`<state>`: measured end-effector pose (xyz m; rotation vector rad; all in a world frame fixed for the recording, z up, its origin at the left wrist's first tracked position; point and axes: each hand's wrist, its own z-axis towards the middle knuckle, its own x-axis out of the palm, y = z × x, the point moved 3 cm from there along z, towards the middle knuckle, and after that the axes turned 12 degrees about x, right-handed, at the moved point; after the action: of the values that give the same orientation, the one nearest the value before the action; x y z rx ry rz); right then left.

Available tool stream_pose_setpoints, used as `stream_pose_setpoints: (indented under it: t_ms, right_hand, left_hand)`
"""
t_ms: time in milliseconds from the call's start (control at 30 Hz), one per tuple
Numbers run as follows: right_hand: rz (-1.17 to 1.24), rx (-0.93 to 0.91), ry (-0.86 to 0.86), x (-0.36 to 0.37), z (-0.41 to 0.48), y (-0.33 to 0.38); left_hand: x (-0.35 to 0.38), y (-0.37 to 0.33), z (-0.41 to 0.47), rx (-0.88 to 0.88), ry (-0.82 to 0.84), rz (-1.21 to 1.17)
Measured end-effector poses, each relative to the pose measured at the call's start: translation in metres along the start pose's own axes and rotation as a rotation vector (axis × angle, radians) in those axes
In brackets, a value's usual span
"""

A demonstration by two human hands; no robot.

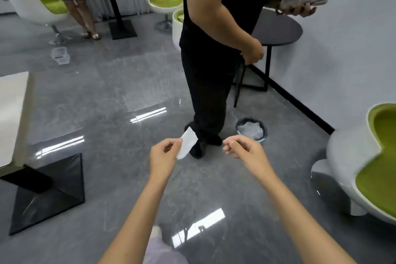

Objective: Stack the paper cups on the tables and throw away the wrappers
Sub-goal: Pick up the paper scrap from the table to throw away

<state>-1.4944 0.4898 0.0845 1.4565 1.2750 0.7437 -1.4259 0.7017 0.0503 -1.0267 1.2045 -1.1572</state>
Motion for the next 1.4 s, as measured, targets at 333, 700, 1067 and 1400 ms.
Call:
stream_pose_setpoints:
  t_ms: [333,700,1067,1400]
  right_hand:
    - [0.085,0.042,-0.219,0.055,0.075,0.030]
    - [0.238,0.144,-0.512,0.036,0.142,0.031]
    - [0.357,0.259,-0.700,-0.087,0.247,-0.021]
    - [0.386,0.319,-0.816,-0.211,0.360,-0.043]
  left_hand:
    - [-0.008,0.008,0.138,0.042,0.256,-0.008]
    - [0.055,0.038,0.245,0.037,0.499,-0.013]
    - [0.239,0.089,0.328,-0.096,0.689,-0.001]
    - [0.432,0.144,0.425,-0.178,0.765,0.176]
